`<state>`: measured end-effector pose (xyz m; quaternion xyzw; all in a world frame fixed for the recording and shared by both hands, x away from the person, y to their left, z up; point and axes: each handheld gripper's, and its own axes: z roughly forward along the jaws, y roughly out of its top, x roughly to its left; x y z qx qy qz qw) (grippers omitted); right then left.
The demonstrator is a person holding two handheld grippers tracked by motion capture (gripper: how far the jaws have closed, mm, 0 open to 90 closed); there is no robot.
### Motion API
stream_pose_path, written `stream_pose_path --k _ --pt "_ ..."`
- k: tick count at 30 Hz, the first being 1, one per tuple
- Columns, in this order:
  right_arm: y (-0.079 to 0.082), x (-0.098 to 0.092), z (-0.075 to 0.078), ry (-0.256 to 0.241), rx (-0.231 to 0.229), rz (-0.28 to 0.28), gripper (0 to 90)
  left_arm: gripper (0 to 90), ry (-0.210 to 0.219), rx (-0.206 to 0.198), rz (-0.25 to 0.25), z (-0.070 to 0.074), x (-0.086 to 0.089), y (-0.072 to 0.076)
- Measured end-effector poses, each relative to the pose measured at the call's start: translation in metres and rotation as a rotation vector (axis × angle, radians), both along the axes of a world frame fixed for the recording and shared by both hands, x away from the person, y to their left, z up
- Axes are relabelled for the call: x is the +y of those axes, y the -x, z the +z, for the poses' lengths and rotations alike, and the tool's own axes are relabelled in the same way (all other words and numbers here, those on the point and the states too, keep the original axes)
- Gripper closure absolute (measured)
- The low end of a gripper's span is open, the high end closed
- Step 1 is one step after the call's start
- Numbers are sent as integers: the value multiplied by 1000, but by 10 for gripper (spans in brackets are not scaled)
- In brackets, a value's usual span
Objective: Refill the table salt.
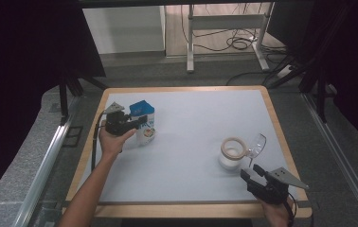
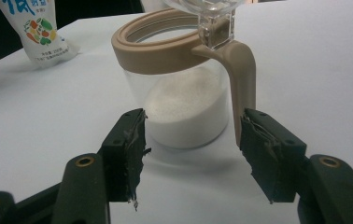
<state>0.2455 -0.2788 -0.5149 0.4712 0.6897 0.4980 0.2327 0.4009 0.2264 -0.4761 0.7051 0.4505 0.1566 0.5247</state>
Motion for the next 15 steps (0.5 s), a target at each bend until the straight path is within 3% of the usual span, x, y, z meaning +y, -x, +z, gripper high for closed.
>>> stream_pose_path --k 7,15 --pt "-1 -1 0 0 -2 -3 415 342 19 28 -19 -6 6 7" --pt "-1 -3 1 0 -5 -9 415 299 -20 67 -19 -18 11 28"
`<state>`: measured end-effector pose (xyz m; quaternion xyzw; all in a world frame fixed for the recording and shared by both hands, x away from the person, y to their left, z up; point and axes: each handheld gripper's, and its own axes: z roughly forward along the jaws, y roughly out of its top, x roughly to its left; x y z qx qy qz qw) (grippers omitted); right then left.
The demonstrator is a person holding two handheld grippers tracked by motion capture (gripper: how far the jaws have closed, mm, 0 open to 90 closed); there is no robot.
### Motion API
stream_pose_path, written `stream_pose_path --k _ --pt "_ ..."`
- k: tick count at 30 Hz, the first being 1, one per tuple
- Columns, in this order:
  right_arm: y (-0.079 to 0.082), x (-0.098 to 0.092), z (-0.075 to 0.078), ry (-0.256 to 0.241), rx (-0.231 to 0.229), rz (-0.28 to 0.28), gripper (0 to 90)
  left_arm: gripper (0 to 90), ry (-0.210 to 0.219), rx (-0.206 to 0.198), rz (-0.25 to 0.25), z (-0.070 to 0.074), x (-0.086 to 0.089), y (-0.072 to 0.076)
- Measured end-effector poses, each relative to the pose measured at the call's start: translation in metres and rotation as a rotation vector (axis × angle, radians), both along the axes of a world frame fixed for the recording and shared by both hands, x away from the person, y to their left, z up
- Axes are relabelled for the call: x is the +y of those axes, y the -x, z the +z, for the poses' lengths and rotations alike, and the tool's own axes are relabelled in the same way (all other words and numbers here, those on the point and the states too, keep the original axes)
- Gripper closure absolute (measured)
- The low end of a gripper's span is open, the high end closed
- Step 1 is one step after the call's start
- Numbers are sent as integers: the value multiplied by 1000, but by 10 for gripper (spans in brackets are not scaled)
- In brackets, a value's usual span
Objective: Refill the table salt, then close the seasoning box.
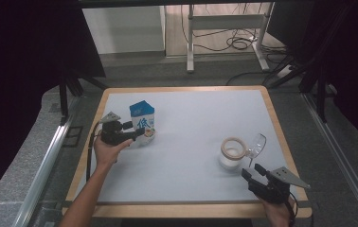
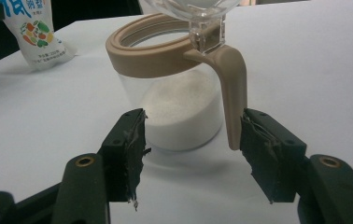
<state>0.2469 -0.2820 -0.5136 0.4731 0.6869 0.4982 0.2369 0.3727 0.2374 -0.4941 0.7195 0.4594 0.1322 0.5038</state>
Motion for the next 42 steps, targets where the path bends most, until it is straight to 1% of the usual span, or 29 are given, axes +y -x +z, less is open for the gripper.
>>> stream_pose_path --k 2,4,6,8,10,14,16,17,18,20,21,22,24,27,29,31,32,33,36,38,40,42 --pt "0 -1 0 -1 1 -2 415 299 -20 0 0 -4 1 6" --pt "-1 -2 1 -2 1 -5 415 293 -43 11 -8 -7 1 13" --pt "-1 -3 1 2 -3 -7 415 293 -38 20 -14 -9 1 20" --pt "0 -4 2 1 -6 -13 415 295 -47 17 -22 -11 1 27" --pt "0 -6 2 -3 -9 -18 415 297 -44 12 -21 -13 1 34" --pt "0 -9 4 -3 -12 -26 431 297 -66 3 -23 -17 -2 46" --pt "0 -12 5 2 -16 -38 455 297 -55 1 -24 -20 -2 52" --pt "0 -12 6 3 -14 -40 472 296 -52 6 -34 -21 -3 54" --pt "-1 -14 6 13 -19 -45 501 296 -60 5 -37 -23 -4 57" --pt "-1 -16 8 24 -27 -55 577 296 -115 8 -50 -23 -7 59" --pt "-1 -18 8 25 -32 -56 618 295 -125 2 -45 -23 -8 61" --pt "-1 -19 9 28 -37 -61 654 295 -114 -3 -45 -22 -7 63" --pt "0 -24 10 20 -43 -65 719 292 -89 3 -58 -22 -6 65" --pt "-1 -31 12 -4 -57 -75 803 292 -73 14 -66 -24 -5 68" --pt "-1 -36 14 -20 -65 -83 849 293 -77 16 -66 -25 -6 70" --pt "-2 -41 16 -51 -79 -95 892 293 -85 16 -68 -26 -8 71" --pt "-4 -43 18 -63 -80 -96 900 294 -86 16 -69 -26 -9 72" --pt "-5 -43 19 -64 -81 -98 900 294 -86 16 -70 -27 -9 72" --pt "-9 -41 23 -51 -96 -103 900 293 -97 16 -73 -27 -11 73" --pt "-11 -38 27 -40 -105 -99 900 292 -95 18 -84 -28 -13 73" --pt "-13 -36 30 -47 -110 -94 900 293 -90 19 -88 -29 -14 74" --pt "-15 -33 33 -48 -120 -88 900 294 -99 18 -92 -30 -16 75"
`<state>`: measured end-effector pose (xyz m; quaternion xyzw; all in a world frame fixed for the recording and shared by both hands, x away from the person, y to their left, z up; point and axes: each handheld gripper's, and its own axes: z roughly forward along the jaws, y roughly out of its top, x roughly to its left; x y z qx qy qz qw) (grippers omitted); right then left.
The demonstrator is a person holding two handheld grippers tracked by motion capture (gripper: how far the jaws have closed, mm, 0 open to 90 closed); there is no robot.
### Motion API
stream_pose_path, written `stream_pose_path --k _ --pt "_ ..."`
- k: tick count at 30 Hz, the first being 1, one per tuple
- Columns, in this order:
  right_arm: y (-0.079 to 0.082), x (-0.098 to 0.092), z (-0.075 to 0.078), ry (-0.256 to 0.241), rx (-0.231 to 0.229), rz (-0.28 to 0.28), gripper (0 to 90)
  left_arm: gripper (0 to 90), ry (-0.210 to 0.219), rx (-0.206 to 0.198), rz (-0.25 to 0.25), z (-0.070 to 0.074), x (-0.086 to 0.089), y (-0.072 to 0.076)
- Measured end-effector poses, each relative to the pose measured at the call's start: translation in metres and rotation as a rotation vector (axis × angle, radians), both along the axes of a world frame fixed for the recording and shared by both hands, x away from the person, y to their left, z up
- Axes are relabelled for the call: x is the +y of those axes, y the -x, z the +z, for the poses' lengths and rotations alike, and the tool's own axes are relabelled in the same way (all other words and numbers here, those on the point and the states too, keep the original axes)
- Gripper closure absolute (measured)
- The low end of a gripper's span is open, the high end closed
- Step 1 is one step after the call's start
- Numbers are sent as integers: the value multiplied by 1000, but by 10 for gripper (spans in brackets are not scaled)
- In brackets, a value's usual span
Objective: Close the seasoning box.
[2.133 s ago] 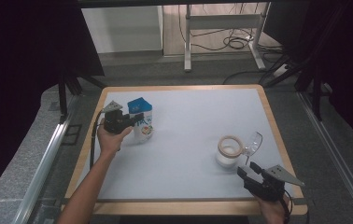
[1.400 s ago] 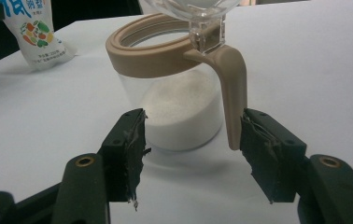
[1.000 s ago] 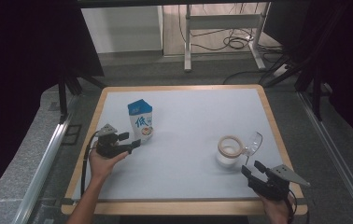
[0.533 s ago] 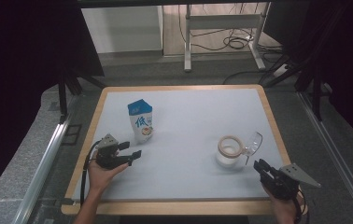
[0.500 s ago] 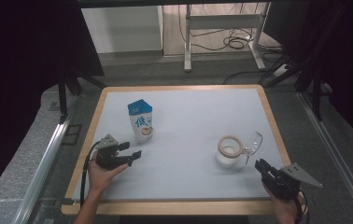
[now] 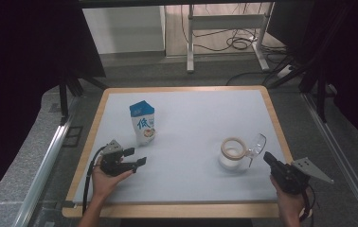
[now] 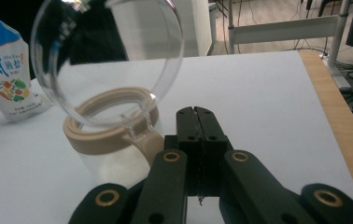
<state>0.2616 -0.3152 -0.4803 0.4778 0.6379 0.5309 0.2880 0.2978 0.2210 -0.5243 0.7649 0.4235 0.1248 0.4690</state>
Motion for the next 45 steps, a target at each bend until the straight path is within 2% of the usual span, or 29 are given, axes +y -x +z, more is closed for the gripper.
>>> stream_pose_path --k 3,7,14,25,45 --pt "-1 5 5 -1 -10 6 900 295 -22 2 -6 -3 -4 1" --pt "0 7 10 -9 -27 -4 900 288 14 19 -32 -4 -7 3" --pt "0 5 16 -16 -49 -16 900 290 -2 15 -42 -4 -14 5" --pt "-3 10 18 -12 -50 -17 900 290 9 21 -47 -4 -16 5" --pt "-9 25 21 -12 -59 10 900 291 0 32 -46 -6 -18 5"
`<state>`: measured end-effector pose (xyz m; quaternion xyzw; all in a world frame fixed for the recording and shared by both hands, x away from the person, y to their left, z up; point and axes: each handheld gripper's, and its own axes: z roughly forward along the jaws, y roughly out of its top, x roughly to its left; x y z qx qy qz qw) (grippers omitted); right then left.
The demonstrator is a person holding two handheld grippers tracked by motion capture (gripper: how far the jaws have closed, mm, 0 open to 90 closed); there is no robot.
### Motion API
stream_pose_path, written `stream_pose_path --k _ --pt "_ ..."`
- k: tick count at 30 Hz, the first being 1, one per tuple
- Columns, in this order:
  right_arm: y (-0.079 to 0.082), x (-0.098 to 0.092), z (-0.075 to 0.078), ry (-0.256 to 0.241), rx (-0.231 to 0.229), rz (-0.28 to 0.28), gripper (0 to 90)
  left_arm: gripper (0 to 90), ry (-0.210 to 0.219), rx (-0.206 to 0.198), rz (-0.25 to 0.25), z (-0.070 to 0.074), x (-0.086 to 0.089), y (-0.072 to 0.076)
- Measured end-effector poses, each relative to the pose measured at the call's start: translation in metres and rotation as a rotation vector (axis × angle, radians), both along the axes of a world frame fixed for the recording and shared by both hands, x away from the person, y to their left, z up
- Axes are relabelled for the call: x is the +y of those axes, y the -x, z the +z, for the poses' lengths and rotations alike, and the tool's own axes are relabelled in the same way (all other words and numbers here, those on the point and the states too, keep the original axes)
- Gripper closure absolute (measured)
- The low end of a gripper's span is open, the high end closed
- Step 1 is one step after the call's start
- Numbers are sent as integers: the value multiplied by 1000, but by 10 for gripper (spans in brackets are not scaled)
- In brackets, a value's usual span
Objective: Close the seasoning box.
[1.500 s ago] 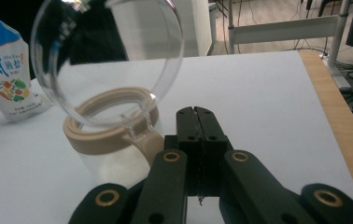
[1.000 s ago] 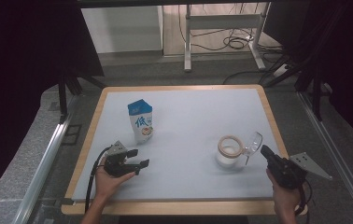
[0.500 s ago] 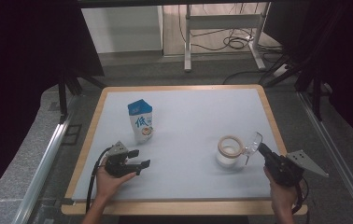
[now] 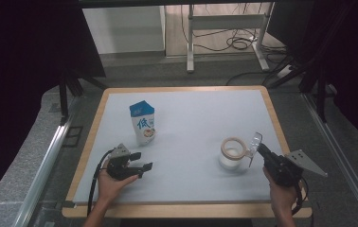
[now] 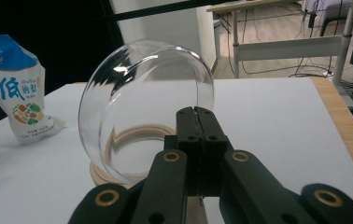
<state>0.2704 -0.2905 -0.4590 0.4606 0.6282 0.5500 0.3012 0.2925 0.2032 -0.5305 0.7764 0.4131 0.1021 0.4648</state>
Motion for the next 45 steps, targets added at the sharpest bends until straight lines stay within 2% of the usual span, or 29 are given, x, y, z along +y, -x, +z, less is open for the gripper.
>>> stream_pose_path --k 7,11,16,20,25,38,45 --pt "-3 10 1 8 -4 20 900 291 -2 0 -1 0 0 0" --pt "-9 21 -1 23 9 46 900 292 -4 1 -2 0 0 0" --pt "-19 35 -10 38 52 90 900 292 -3 -1 -2 0 0 0" --pt "-21 43 -9 60 55 117 900 292 -2 1 -1 -1 1 0" --pt "-22 49 -8 65 56 139 900 292 -1 1 -2 -1 0 0" --pt "-24 46 -7 69 63 160 900 292 -2 2 -2 -2 0 0" --pt "-22 30 -3 54 55 142 877 292 0 -4 6 -1 2 1"
